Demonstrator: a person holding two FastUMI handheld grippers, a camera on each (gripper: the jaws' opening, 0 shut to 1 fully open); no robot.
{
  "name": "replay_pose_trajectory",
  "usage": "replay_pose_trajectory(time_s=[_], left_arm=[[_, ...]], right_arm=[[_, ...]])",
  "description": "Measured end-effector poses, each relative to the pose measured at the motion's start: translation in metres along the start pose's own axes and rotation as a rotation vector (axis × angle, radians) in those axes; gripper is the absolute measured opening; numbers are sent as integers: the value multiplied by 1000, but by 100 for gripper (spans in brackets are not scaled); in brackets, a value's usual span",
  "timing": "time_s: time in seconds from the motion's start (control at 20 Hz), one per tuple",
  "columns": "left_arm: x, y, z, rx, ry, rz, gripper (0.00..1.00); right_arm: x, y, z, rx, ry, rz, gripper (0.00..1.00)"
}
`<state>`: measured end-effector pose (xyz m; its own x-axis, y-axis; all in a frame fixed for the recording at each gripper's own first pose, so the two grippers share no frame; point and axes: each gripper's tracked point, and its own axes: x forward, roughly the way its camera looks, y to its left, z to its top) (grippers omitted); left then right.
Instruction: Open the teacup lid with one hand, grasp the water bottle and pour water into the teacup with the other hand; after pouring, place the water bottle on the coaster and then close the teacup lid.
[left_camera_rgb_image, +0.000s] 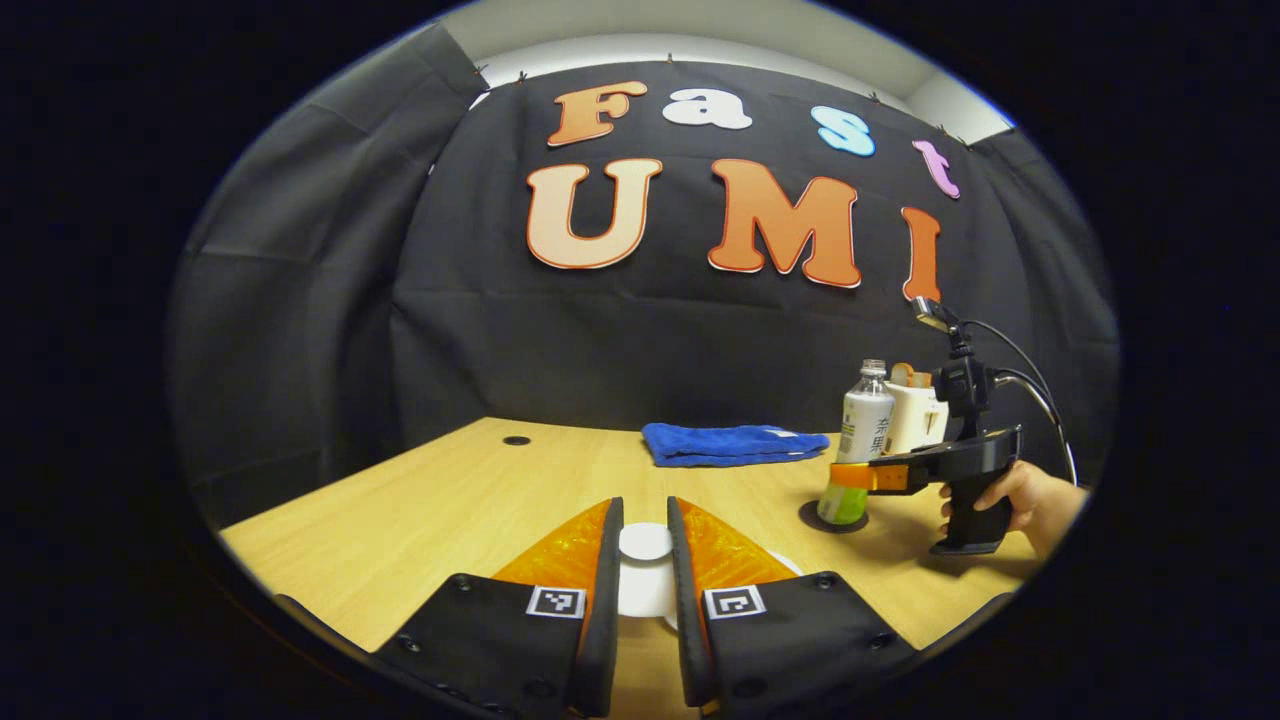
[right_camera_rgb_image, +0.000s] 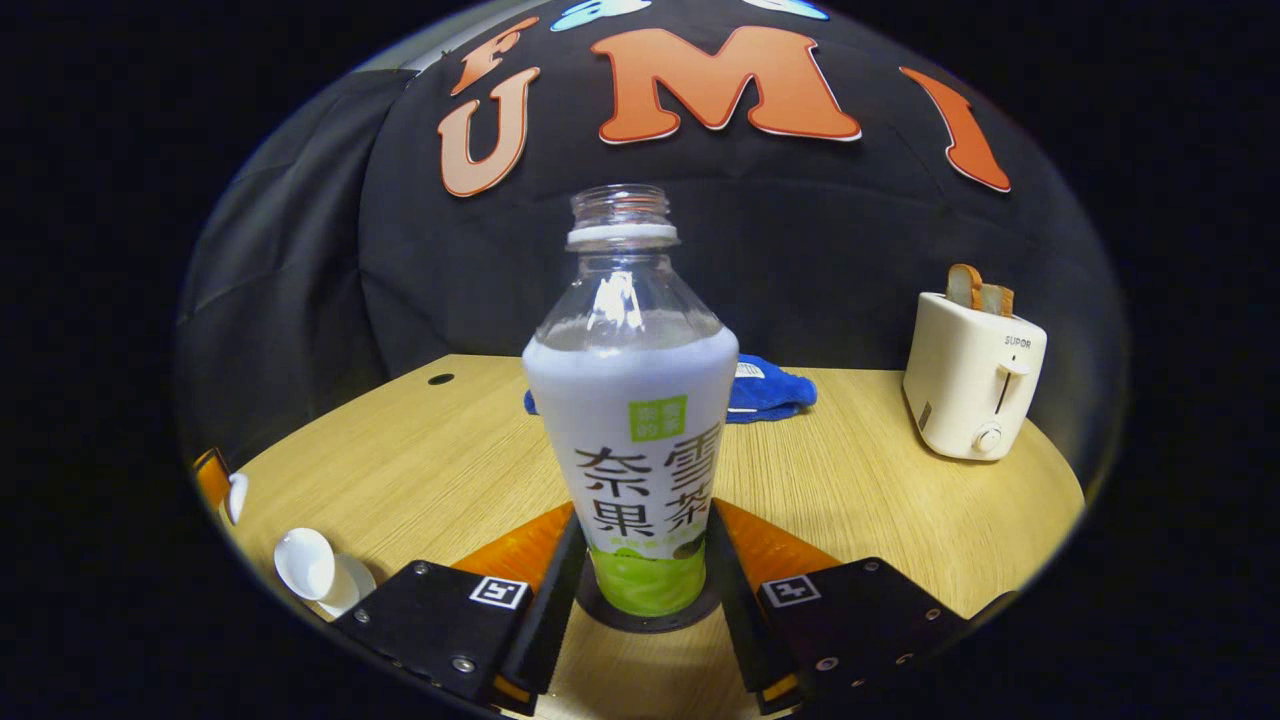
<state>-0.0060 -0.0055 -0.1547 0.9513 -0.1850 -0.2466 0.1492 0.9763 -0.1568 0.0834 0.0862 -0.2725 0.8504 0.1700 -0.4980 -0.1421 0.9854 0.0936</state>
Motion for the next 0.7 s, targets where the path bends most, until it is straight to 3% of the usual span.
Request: replay_pose_trajectory(time_s=[0.05, 0.2, 0.3, 0.7], left_arm=[[5, -5, -2, -9, 4, -7, 29], [16, -20, -4, -3, 11, -27, 29], [21, -29, -7, 10, 20, -39, 30], [29, -52, -29, 80, 76, -72, 29]], right_arm=[[-2, 1, 1, -11, -4, 9, 71], [-10, 2, 9, -42, -44, 28, 91], [-16, -1, 15, -58, -78, 27, 96], [-35, -22, 8, -37, -101, 17, 98]])
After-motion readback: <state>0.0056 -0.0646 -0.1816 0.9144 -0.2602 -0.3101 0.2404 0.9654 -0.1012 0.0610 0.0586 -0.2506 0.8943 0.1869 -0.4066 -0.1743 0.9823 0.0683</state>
